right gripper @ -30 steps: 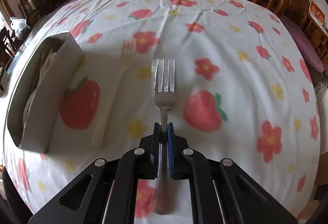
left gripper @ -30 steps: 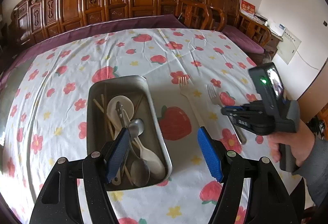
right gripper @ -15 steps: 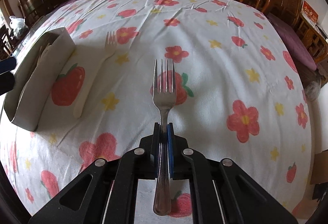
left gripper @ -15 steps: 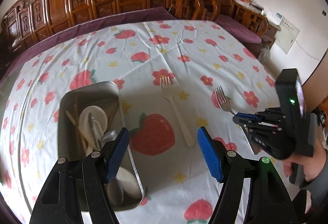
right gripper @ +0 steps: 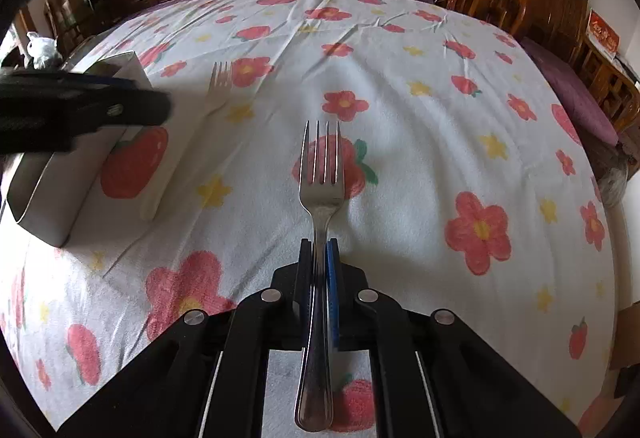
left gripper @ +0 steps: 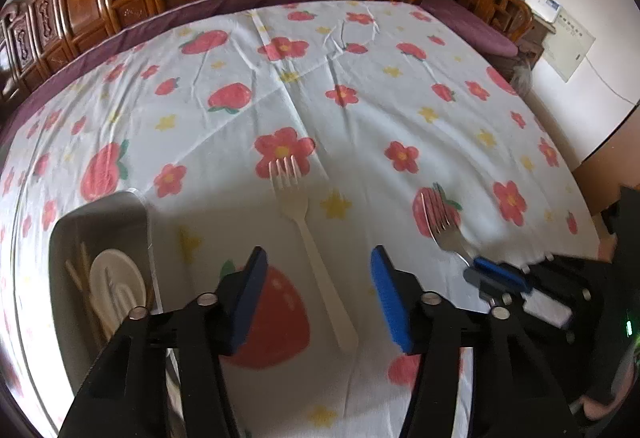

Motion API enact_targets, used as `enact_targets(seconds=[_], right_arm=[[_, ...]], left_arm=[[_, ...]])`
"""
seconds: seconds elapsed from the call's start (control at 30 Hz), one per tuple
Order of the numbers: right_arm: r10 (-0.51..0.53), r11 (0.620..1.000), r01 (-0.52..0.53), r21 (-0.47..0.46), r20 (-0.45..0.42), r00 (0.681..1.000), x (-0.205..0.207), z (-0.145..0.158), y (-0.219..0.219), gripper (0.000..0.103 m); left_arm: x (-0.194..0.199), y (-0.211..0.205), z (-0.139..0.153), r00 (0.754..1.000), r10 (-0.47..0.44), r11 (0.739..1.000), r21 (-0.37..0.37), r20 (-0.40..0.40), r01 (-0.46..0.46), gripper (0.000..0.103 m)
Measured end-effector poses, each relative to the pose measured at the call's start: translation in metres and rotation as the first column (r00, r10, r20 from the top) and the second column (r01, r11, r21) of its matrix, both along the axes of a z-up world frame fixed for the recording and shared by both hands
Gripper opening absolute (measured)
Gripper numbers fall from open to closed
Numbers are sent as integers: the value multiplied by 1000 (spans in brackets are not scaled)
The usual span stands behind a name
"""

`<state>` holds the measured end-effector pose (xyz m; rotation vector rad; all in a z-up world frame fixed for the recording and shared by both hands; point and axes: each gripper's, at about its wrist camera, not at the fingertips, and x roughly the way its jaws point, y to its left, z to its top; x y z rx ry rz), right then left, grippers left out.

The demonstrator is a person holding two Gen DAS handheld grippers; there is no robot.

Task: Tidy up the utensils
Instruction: 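Grasp the white plastic fork with the left tool while the right holds the steel fork, then carry the white fork into the tray and open the left tool while the right carries the steel fork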

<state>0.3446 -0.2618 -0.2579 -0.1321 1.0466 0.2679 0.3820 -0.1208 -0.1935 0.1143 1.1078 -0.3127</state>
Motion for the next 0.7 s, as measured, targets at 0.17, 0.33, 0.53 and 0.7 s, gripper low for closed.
enact_targets(seconds=[0.17, 0.33, 0.53, 0.7], right_arm=[[-1, 1000, 1, 17, 8, 1000, 0, 0, -2, 9], [-3, 1000, 2, 23, 10, 1000, 0, -1, -3, 9], [-13, 999, 13, 42, -7, 1000, 2, 0, -4, 9], [-23, 998, 24, 57, -25, 999, 1, 1, -5, 9]], left_arm=[[21, -7, -20, 998, 18, 1000, 24, -67, -17, 34], [30, -10, -37, 993, 44, 998, 56, -111, -38, 26], [34, -11, -42, 993, 59, 996, 73, -101, -52, 16], [33, -11, -41, 995, 40, 998, 60, -94, -35, 5]])
